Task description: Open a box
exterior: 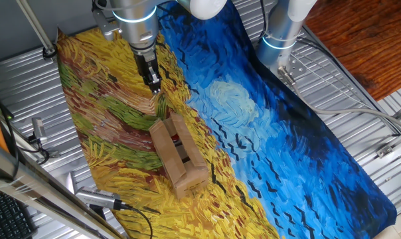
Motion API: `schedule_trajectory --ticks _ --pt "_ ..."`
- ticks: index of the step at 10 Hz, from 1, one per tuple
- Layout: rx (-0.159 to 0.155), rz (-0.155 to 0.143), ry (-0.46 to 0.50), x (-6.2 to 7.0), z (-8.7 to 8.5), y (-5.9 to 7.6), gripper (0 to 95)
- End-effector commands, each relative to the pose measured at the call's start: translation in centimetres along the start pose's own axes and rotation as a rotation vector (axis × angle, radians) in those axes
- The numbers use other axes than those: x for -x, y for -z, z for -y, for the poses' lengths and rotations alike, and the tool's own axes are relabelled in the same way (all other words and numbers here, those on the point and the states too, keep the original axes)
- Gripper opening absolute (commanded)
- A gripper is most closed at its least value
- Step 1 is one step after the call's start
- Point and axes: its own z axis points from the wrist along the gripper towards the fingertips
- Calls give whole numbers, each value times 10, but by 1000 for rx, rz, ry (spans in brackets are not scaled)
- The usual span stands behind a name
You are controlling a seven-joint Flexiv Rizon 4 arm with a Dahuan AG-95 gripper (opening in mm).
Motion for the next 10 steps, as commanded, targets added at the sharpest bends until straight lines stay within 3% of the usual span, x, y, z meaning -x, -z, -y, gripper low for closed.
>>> schedule_trajectory --ticks 1,4,6,7,10 --pt "0 -1 0 0 0 0 0" --pt "2 -1 54 0 0 0 0" --pt "0 -2 34 0 0 0 0" --pt "0 -1 135 -1 0 0 0" --pt "-1 5 148 -7 -1 2 0"
